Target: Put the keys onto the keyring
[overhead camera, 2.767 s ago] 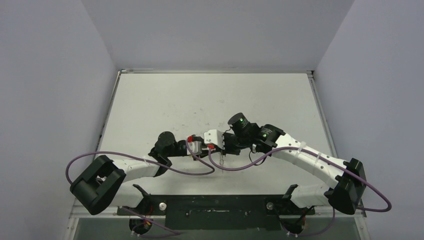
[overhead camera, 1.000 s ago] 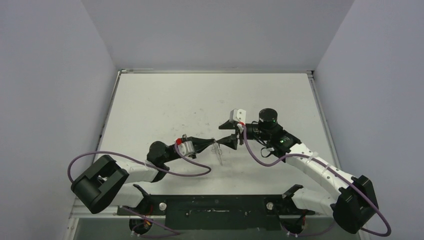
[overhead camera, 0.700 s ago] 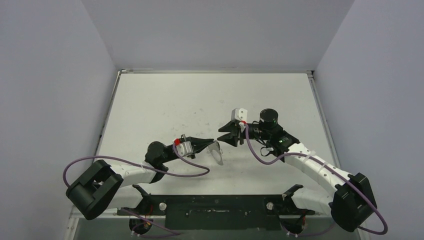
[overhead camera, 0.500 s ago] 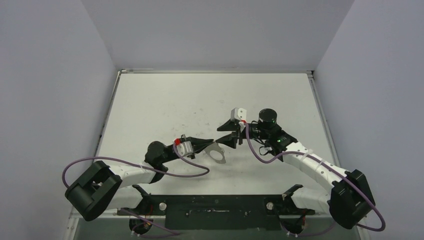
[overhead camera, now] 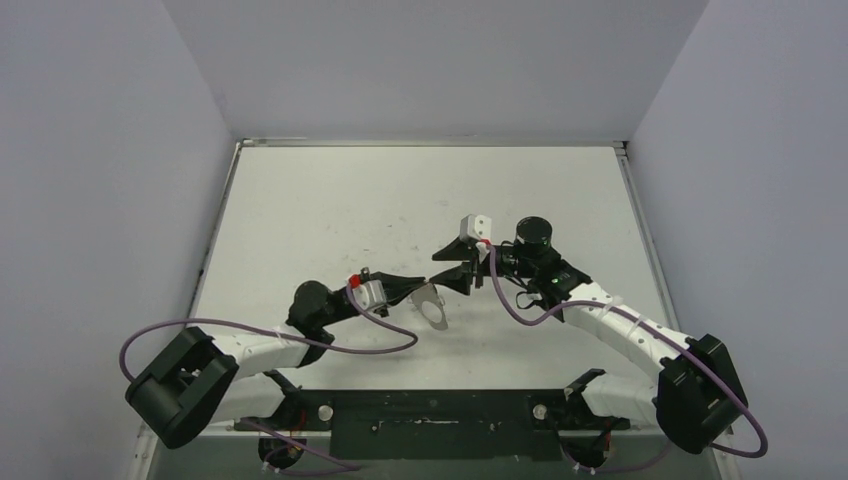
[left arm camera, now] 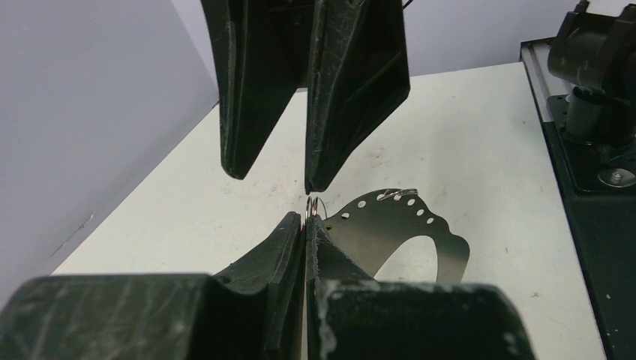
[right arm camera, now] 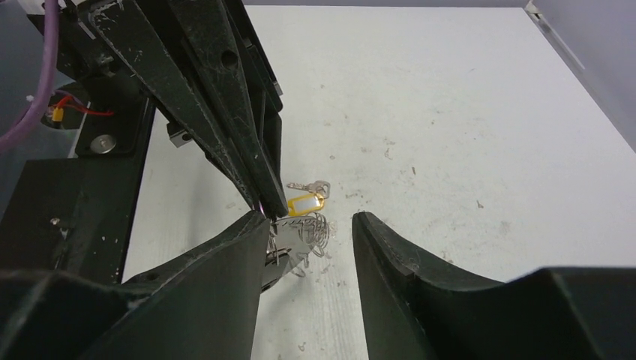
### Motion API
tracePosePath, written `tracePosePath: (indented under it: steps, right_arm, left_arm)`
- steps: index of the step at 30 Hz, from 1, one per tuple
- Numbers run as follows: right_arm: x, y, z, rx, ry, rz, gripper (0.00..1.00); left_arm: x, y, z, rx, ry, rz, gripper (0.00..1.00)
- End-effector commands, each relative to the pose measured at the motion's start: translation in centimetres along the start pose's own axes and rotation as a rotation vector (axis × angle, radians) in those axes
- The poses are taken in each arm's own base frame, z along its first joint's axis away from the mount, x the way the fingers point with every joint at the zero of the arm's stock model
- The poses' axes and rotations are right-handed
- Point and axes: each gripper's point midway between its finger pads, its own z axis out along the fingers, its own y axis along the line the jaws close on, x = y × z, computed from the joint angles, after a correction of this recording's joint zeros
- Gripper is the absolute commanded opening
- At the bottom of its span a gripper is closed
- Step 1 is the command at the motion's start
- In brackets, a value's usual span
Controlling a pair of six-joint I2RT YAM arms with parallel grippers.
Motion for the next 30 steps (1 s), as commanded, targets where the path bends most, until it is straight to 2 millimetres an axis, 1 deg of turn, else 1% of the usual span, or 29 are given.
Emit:
tracePosePath:
  steps: [1,5,6,10,14,15,16,18,22,26,30]
  right_arm:
    - [-1.6,-1.9,0.1,0.066,-0.031,-0.095,0.48]
    - [-2.2,-4.2,0.0,0.147,-0.046,-0.109,0.52]
    - [-2.3,-4.8,-0.1,0.168,-0.057,-0.109,0.53]
    - [-2.7,-7.4,-0.4,0.239,-0.111,-0.093,0.58]
    - [-2.5,-9.8,-0.3,0.265,-0.169,-0.058,0.59]
    - [-2.3,-10.2,-0.3,0.263,-0.177,-0.045,0.58]
    - [-2.7,-10.5,-0.3,0.261,-0.2,-0.049,0.58]
    - [-2.5,-11.0,-0.2,0.257,-0.196,-0.057,0.55]
    - [-1.8,-11.1,0.5,0.218,-0.162,-0.088,0.53]
    - [-2.0,-9.7,1.9,0.143,-0.166,-0.101,0.5]
    - [-2.1,-7.6,3.2,0.064,-0.165,-0.12,0.48]
  left_arm:
    - [-1.9,3.2,0.5,-0.079,-0.02,0.041,0.0]
    - [-1.5,5.9,0.2,-0.09,-0.001,0.03,0.0]
    - [-1.3,7.1,-0.2,-0.104,0.0,0.032,0.0]
    - [-1.0,10.3,-0.6,-0.108,-0.028,0.038,0.0]
    - [-0.6,12.5,-0.7,-0.058,-0.063,0.034,0.0]
    - [-0.5,12.5,-0.5,-0.03,-0.061,0.048,0.0]
    - [-0.4,12.7,-0.4,-0.018,-0.06,0.055,0.0]
    - [-0.5,12.5,-0.2,0.016,-0.061,0.075,0.0]
    - [-1.3,11.8,0.1,0.073,-0.071,0.098,0.0]
    - [-1.9,10.8,-0.1,0.094,-0.078,0.099,0.0]
    - [-2.6,9.9,-0.2,0.087,-0.09,0.098,0.0]
